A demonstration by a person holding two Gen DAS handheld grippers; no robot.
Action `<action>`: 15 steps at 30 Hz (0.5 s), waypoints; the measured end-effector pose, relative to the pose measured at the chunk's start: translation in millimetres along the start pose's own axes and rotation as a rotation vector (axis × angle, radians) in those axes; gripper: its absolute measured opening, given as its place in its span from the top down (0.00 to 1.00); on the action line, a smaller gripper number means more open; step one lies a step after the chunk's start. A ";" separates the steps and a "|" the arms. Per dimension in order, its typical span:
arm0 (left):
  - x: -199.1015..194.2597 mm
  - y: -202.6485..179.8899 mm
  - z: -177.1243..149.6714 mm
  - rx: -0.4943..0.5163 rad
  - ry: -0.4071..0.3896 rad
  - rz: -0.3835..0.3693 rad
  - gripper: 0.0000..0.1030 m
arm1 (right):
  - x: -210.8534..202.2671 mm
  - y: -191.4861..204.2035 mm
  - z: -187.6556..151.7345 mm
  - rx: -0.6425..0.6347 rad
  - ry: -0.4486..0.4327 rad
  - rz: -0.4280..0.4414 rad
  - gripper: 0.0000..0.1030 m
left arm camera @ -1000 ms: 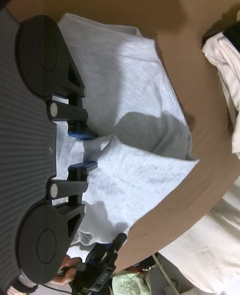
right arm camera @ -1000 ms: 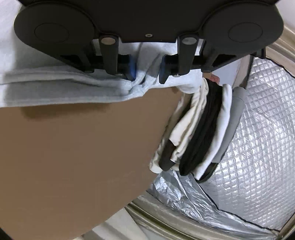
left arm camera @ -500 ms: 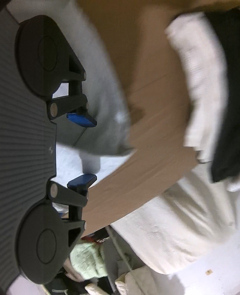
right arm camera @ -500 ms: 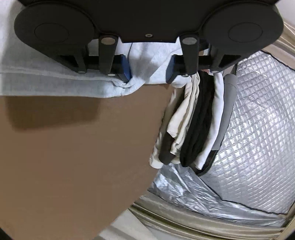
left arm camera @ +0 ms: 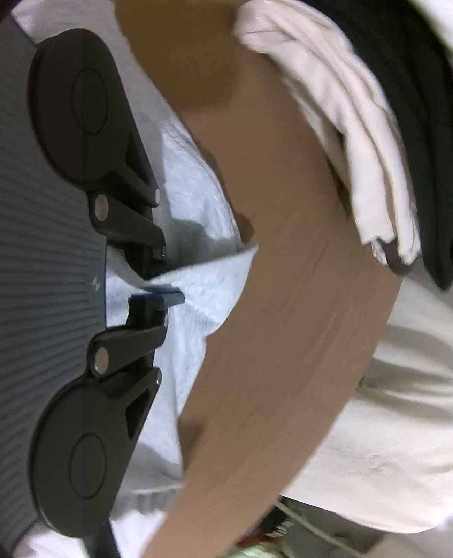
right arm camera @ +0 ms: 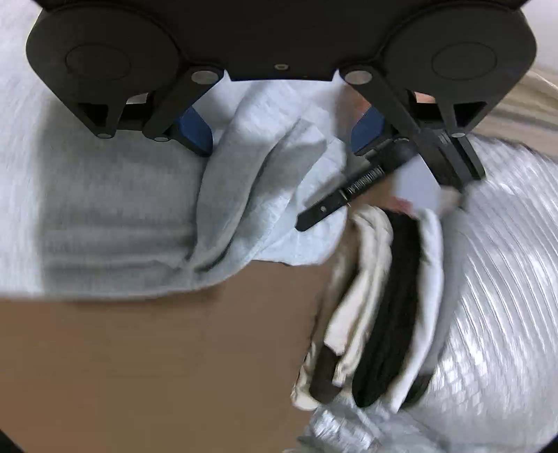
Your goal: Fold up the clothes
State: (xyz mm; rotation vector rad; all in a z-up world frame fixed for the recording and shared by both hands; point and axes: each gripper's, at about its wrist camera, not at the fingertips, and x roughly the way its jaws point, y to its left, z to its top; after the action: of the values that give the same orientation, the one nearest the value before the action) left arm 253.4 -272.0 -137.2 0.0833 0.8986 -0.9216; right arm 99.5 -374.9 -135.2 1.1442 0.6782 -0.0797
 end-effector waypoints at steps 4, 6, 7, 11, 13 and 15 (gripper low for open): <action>-12.3 11.5 6.9 -0.040 -0.042 0.016 0.84 | -7.7 28.8 -7.9 -0.165 0.054 -0.168 0.13; -20.9 13.9 8.5 -0.032 -0.055 0.049 0.85 | -13.7 39.8 -14.4 -0.226 0.022 -0.201 0.13; -24.8 15.8 8.5 -0.028 -0.051 0.057 0.85 | -15.2 42.9 -17.0 -0.234 -0.008 -0.194 0.13; -48.1 15.7 8.1 -0.022 -0.046 0.007 0.82 | 7.2 43.8 -24.8 -0.261 -0.057 -0.152 0.13; -52.1 10.7 6.5 0.007 -0.034 0.016 0.75 | 21.9 35.6 -27.5 -0.251 -0.059 -0.208 0.29; -44.3 5.4 1.0 0.056 -0.007 0.078 0.75 | 22.8 38.6 -32.0 -0.315 -0.077 -0.289 0.62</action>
State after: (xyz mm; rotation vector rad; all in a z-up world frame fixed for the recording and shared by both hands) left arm 245.5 -240.0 -107.0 0.1621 0.8573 -0.8736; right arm 118.2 -324.5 -123.7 0.7328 0.7544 -0.2523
